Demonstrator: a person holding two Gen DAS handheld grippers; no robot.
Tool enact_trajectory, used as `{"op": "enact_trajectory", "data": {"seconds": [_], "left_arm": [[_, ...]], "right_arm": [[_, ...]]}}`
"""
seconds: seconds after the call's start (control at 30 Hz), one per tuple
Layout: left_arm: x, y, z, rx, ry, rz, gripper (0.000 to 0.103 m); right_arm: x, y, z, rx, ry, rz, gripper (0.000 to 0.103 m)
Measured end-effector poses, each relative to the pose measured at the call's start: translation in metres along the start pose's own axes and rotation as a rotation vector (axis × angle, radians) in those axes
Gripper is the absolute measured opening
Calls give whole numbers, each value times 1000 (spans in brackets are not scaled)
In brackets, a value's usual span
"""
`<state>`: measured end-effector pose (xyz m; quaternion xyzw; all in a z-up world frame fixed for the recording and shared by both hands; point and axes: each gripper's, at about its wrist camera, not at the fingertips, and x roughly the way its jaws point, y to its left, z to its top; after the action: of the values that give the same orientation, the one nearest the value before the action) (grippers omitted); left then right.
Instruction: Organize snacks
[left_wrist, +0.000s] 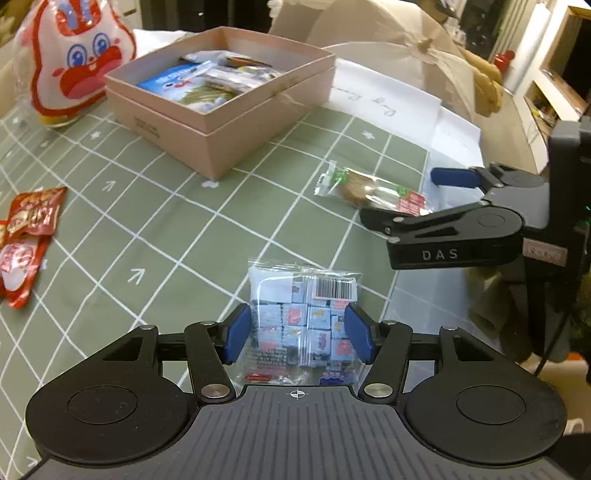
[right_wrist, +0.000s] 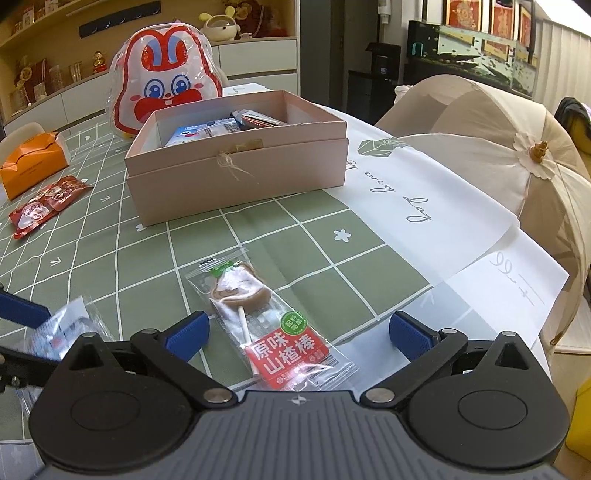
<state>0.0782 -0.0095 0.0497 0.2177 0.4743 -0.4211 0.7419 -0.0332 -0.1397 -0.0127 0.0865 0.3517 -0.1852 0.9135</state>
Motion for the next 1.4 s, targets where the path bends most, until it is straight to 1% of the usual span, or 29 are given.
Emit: {"op": "enact_trajectory", "data": {"seconds": [0.07, 0.13, 0.2, 0.27, 0.37, 0.43, 0.5, 0.6, 0.73, 0.83, 0.93, 0.97, 1.0, 1.03, 1.07, 1.1, 1.13, 1.2, 1.33, 1.4], "left_arm": [[-4, -3, -4, 15, -14, 17, 59], [-7, -4, -8, 23, -23, 1, 59], [-8, -9, -13, 38, -33, 4, 59], [-6, -14, -18, 43, -45, 31, 63], [-6, -18, -17, -9, -46, 49, 61], [-5, -21, -16, -13, -46, 38, 62], [-3, -20, -17, -19, -56, 24, 65], [-1, -17, -17, -60, -59, 5, 66], [-3, -26, -18, -15, -74, 0, 63], [-12, -35, -20, 12, -124, 37, 60], [-26, -46, -22, 66, -171, 30, 60], [-27, -50, -24, 97, -184, 35, 62], [-24, -53, -26, 127, -192, 67, 62], [-19, -55, -28, 136, -184, 117, 59], [-15, -56, -30, 129, -171, 139, 58], [-10, -55, -32, 108, -152, 121, 58], [-7, -53, -34, 79, -142, 85, 60], [-6, -49, -33, 41, -141, 46, 62], [-1, -40, -27, -14, -129, 32, 70], [2, -37, -25, -43, -125, 14, 71]], "right_arm": [[0, 0, 0, 1, 0, -1, 103], [0, 0, 0, 2, 0, -1, 103], [0, 0, 0, 2, 0, 1, 103], [-1, 0, 0, 3, 0, 0, 103], [0, 0, 0, 1, 0, -1, 103], [-1, 0, 0, 2, 0, 0, 103], [-1, 0, 0, 2, 0, 0, 103], [0, 0, 0, 2, 0, 0, 103], [-1, 0, 0, 2, -1, 0, 103], [-1, 1, -1, 3, -1, 0, 103], [0, 1, 0, 0, -1, -2, 103], [0, 1, 1, 0, -1, 0, 103], [-1, 0, 0, 1, -1, 3, 103], [-1, -1, 0, 6, -3, 10, 103], [-2, -2, 0, 11, -6, 16, 103], [-1, -2, 0, 8, -5, 15, 103], [-1, 0, 0, 1, -2, 11, 103], [0, 0, 1, -1, -1, 10, 103], [-1, -1, 1, -2, -1, 8, 103], [-1, -1, 1, -4, -1, 5, 103]]}}
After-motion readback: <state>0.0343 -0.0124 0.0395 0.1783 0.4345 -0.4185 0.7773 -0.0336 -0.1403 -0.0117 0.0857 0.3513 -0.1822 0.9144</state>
